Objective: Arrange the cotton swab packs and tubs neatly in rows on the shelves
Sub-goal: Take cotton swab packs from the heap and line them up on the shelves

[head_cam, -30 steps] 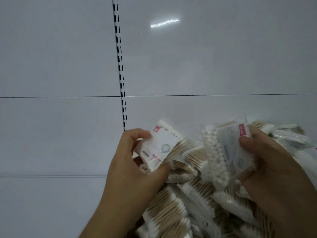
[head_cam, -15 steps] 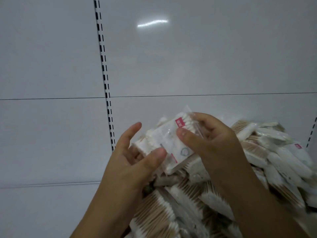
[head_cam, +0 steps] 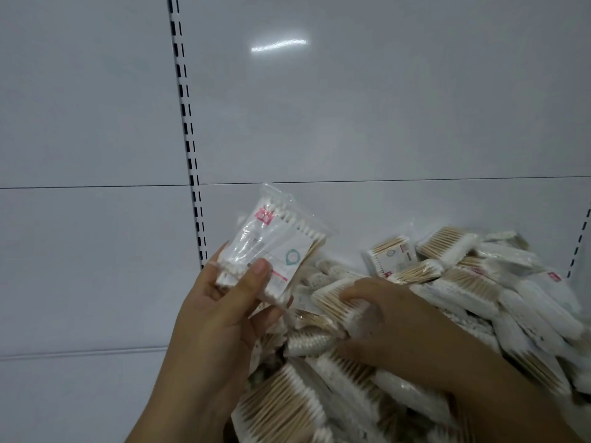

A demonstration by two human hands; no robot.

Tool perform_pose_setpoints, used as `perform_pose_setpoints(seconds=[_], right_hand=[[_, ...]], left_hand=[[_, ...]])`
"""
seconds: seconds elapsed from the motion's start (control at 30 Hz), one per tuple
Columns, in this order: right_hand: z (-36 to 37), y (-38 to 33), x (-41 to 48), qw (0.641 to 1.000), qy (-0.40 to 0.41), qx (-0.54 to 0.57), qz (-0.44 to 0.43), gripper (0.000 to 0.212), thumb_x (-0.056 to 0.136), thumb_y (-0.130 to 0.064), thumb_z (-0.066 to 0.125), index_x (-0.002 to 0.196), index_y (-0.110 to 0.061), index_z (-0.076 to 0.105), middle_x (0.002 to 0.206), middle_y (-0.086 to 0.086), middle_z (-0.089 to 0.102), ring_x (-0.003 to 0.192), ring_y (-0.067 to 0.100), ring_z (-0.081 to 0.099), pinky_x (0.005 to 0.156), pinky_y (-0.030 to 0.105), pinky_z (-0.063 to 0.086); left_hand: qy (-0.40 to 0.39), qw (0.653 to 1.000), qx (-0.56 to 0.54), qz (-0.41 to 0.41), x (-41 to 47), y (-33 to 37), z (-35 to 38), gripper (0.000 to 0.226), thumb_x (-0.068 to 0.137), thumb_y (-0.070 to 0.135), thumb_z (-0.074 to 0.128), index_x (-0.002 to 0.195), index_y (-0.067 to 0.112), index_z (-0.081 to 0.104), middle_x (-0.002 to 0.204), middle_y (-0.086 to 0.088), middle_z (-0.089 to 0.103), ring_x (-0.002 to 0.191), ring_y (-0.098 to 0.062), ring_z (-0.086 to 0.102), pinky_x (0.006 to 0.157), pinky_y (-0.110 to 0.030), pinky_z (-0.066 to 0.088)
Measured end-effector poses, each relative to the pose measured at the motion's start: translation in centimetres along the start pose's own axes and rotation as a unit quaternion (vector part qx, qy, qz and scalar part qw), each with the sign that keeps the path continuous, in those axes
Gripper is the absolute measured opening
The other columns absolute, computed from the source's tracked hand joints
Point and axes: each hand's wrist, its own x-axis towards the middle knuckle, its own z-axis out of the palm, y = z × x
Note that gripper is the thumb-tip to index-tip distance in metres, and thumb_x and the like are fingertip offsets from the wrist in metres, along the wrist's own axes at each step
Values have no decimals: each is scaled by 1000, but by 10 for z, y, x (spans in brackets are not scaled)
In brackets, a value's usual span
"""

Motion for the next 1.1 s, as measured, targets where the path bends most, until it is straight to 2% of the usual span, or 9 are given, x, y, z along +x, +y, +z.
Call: perform_pose_setpoints(seconds=[0.13,0.23,0.37,0.43,0.6,0.73,0.83,0.93,1.1], right_hand=[[1,7,5,999,46,20,-4,40,82,-34,68,119,-41,54,112,-27,49,99,-4,48,82,17,41],[8,15,7,985,135,103,-17,18,89,-44,58,106,-37,59,100,-22,60,88,-1,55,74,18,43],[-11,8,2,885,282,370,11,35,94,-51,41,86,-23,61,65,-19,64,57,-2,59,50,13,41],[-28,-1,3,850,269,453,24,38,97,-44,37,80,-20,62,59,-13,66,50,3,61,46,20,46],[-46,-49,16,898,95,417,-109,36,89,-50,46,85,-18,61,67,-2,69,56,10,66,48,28,52],[-28,-74,19,902,116,394,-132,27,84,-50,60,84,-23,62,78,2,70,72,20,68,64,39,56],[-4,-108,6,892,107,413,-151,26,83,-49,61,84,-23,62,77,-1,69,66,11,67,56,30,53],[26,-160,-6,884,110,419,-176,22,85,-44,64,83,-23,61,72,-9,64,60,-1,61,47,12,42],[91,-292,-31,878,87,400,-249,20,79,-48,68,75,-30,60,79,-15,64,74,-1,62,58,15,49]], left_hand=[[6,1000,0,4,3,-1,1,39,69,17,66,108,14,60,95,-6,75,84,-23,73,77,-41,59],[15,1000,3,21,3,5,4,56,70,17,67,125,15,56,109,-10,72,96,-26,71,82,-41,58],[47,997,17,63,2,10,4,59,70,18,66,128,15,53,106,-8,72,91,-22,71,79,-37,59],[59,996,34,63,-1,10,7,60,68,21,67,126,12,54,101,-7,73,85,-21,71,78,-40,59],[46,997,52,28,-25,11,12,49,69,25,65,117,18,63,100,-7,74,85,-24,72,64,-36,60],[37,999,34,21,-52,26,-9,56,69,9,74,123,15,59,111,-10,71,95,-26,71,73,-39,60],[60,997,32,42,-77,48,-37,59,71,24,72,128,16,57,118,-11,69,103,-29,68,76,-40,59],[90,993,40,60,-105,79,-77,90,51,37,90,131,17,55,123,-11,66,110,-31,65,74,-41,58],[169,982,53,72,-167,154,-172,108,33,46,95,128,14,56,120,-14,67,107,-35,66,70,-46,58]])
